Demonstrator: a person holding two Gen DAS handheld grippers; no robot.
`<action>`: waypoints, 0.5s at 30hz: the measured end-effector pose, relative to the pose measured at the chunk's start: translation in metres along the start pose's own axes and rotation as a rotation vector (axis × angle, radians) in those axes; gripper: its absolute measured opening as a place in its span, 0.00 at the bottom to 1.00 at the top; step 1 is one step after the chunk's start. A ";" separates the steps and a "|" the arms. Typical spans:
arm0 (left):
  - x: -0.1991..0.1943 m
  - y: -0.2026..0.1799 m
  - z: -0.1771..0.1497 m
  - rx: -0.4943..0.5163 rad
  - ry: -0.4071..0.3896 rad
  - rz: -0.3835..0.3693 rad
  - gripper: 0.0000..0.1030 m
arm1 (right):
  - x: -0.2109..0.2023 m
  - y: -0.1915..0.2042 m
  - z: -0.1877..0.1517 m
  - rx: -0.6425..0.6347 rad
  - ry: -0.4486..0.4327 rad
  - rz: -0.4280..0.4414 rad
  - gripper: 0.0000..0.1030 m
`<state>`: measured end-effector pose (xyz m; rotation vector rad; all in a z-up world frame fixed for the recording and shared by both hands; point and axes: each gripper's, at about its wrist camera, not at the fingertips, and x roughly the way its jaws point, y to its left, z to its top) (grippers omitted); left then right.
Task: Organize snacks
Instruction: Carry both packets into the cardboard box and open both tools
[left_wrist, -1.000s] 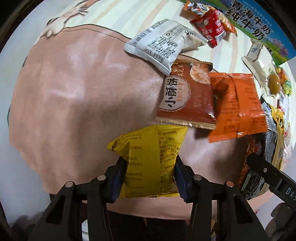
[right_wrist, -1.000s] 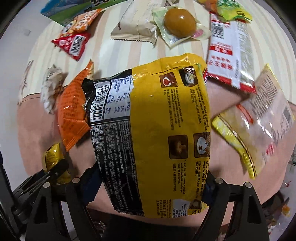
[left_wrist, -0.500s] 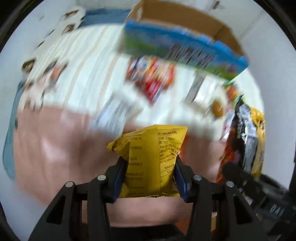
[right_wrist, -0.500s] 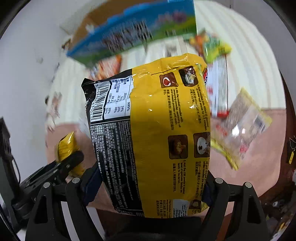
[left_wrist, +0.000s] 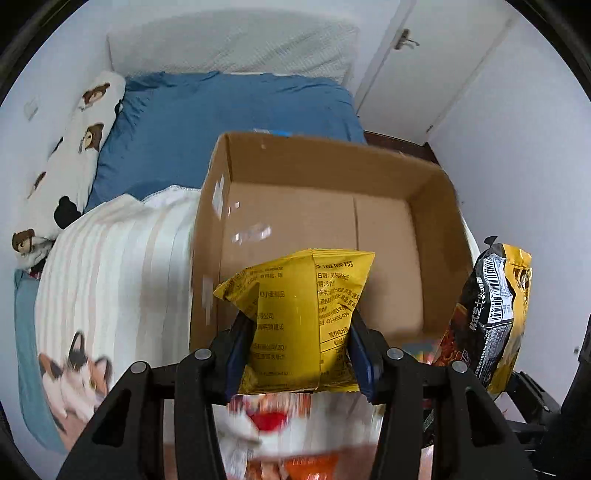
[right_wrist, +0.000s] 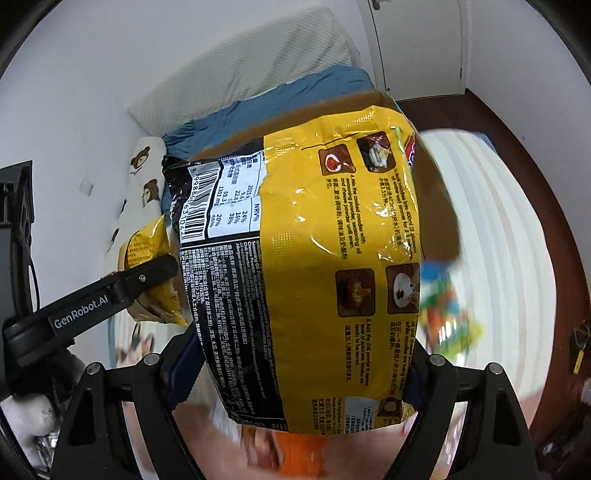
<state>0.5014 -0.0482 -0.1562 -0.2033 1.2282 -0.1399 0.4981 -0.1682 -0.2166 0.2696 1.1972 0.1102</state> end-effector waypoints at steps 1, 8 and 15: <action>0.008 0.002 0.012 -0.005 0.011 -0.005 0.45 | 0.011 0.001 0.013 -0.002 0.004 -0.005 0.86; 0.091 0.001 0.065 -0.022 0.138 0.006 0.46 | 0.079 -0.031 0.087 0.004 0.088 -0.038 0.86; 0.145 0.002 0.082 -0.038 0.218 0.003 0.46 | 0.181 -0.041 0.133 0.025 0.197 -0.057 0.86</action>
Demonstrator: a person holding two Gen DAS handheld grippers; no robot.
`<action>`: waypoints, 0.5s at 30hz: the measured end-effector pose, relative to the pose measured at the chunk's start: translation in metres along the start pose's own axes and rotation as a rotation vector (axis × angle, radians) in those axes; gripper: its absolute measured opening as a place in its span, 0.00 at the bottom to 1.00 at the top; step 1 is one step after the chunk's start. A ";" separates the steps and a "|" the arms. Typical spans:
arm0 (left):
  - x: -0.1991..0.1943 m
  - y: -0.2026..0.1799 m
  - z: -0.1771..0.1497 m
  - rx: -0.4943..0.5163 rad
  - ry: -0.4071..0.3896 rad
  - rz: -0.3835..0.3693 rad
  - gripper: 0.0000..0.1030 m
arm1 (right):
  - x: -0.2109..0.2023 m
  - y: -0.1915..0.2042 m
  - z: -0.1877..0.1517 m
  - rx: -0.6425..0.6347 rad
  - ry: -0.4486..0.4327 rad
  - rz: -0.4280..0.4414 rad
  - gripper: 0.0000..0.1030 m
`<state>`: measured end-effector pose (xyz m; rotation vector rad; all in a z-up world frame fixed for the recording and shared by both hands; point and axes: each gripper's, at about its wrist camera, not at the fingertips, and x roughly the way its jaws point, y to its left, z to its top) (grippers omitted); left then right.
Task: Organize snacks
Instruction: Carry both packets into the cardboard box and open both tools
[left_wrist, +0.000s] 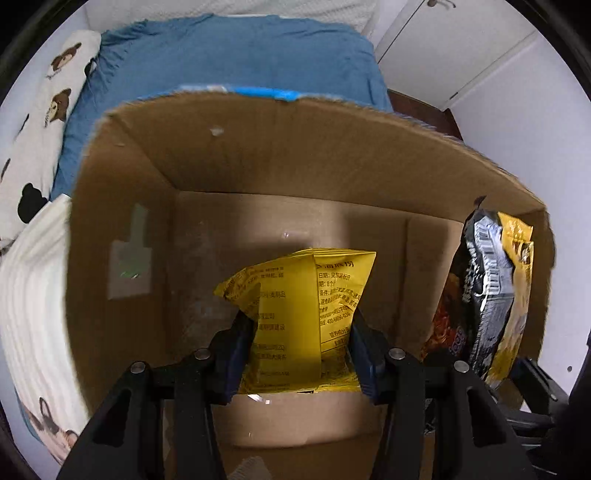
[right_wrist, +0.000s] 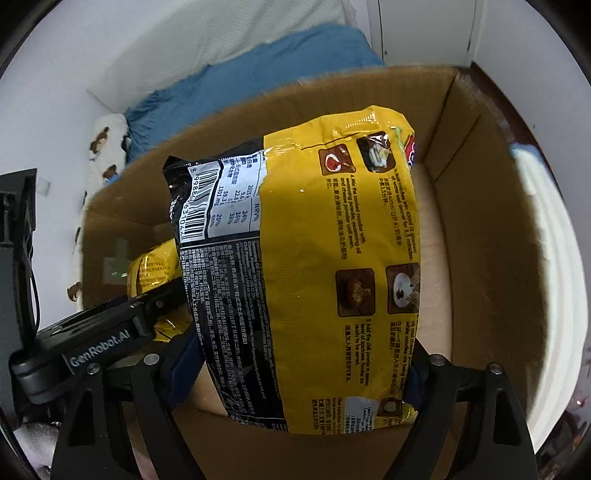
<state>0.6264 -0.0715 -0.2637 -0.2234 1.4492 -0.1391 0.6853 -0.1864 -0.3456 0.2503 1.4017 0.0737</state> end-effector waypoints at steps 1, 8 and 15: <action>0.004 0.000 0.002 0.004 0.003 0.005 0.46 | 0.008 0.002 -0.001 -0.001 0.010 0.000 0.86; 0.011 0.000 0.007 0.003 0.004 -0.004 0.94 | 0.024 -0.002 -0.002 -0.019 0.050 -0.012 0.88; -0.001 0.004 0.002 0.012 -0.035 0.018 0.94 | 0.002 0.017 -0.018 -0.056 0.008 -0.042 0.95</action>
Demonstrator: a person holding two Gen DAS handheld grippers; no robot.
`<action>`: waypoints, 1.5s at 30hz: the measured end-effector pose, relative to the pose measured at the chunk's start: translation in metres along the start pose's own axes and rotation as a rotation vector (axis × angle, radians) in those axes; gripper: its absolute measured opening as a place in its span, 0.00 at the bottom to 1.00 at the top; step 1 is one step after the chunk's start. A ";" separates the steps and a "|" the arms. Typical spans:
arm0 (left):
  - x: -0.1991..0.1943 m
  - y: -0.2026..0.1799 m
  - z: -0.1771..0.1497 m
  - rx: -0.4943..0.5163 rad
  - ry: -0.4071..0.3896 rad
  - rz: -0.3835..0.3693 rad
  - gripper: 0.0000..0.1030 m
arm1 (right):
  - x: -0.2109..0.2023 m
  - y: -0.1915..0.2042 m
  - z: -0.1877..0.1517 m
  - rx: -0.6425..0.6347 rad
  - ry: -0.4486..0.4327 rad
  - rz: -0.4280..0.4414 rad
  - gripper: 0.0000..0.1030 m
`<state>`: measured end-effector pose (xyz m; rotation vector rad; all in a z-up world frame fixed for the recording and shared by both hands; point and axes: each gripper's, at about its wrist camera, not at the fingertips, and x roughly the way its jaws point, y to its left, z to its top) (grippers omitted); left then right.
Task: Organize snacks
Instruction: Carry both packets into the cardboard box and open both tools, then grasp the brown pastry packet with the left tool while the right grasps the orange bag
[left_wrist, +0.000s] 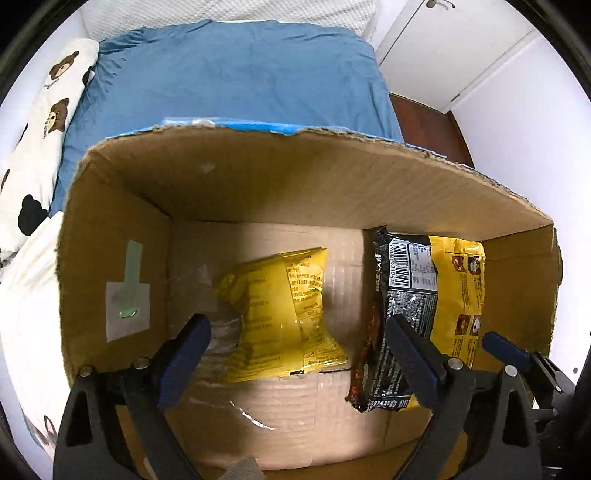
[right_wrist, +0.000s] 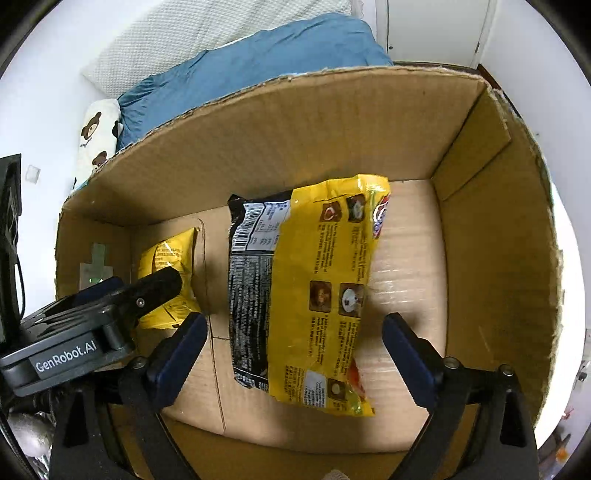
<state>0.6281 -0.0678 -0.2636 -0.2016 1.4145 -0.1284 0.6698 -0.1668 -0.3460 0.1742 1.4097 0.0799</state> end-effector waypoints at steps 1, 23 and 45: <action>0.000 -0.003 0.000 -0.003 -0.005 0.000 0.94 | -0.009 -0.002 -0.003 0.000 -0.003 -0.002 0.95; -0.114 -0.012 -0.111 0.062 -0.302 0.138 0.94 | -0.161 -0.028 -0.125 -0.077 -0.263 -0.091 0.95; -0.161 -0.006 -0.255 0.005 -0.339 0.108 0.94 | -0.231 -0.053 -0.274 -0.058 -0.300 -0.011 0.95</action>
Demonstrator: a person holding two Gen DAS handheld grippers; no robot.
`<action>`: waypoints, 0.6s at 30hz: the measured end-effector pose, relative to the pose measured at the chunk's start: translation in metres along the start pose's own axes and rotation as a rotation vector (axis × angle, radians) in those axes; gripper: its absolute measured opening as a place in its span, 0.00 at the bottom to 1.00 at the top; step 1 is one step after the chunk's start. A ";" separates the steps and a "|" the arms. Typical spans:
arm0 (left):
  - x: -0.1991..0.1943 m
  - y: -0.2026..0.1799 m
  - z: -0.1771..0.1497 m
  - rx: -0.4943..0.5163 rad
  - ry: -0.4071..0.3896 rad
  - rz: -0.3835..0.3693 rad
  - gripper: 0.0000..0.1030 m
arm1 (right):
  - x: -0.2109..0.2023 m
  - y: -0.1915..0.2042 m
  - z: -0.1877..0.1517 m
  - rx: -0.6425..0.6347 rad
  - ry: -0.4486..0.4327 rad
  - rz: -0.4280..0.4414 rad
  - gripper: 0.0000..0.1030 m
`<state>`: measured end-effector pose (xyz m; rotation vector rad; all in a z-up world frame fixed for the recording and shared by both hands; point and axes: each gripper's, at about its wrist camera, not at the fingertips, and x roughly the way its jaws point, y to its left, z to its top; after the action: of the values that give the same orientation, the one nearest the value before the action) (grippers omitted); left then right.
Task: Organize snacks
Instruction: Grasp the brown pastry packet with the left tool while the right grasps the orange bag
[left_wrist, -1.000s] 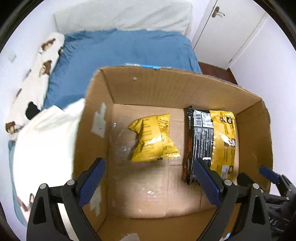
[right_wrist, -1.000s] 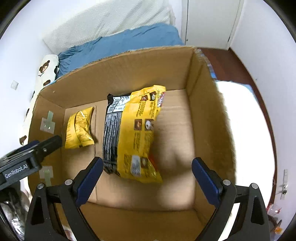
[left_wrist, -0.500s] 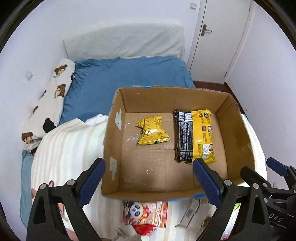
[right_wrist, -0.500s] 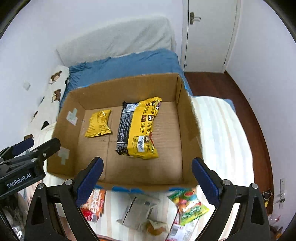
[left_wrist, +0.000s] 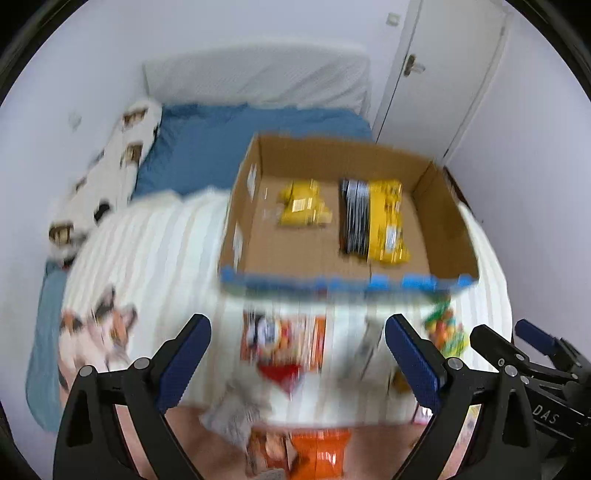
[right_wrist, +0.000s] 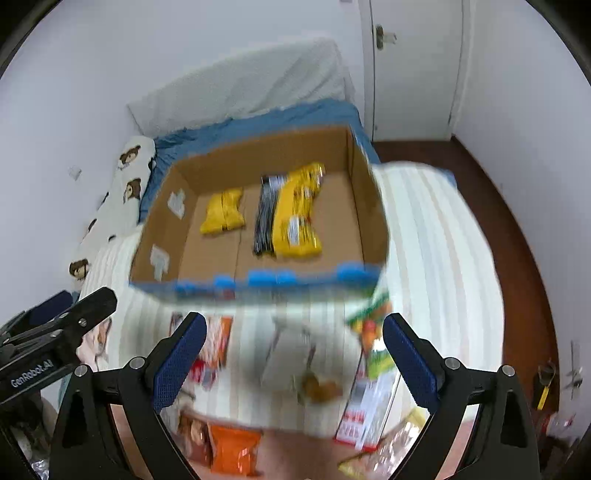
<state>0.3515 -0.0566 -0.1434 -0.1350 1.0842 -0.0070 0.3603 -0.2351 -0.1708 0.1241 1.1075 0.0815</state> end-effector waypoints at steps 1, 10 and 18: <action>0.007 0.003 -0.013 -0.003 0.035 0.007 0.94 | 0.005 -0.004 -0.011 0.013 0.030 0.007 0.95; 0.090 0.047 -0.129 -0.034 0.345 0.095 0.94 | 0.076 0.001 -0.127 0.123 0.354 0.160 0.95; 0.151 0.054 -0.170 -0.075 0.497 0.029 0.54 | 0.106 0.014 -0.158 0.180 0.461 0.234 0.87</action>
<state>0.2690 -0.0322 -0.3609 -0.1910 1.5839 0.0272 0.2663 -0.1979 -0.3327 0.4115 1.5566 0.2285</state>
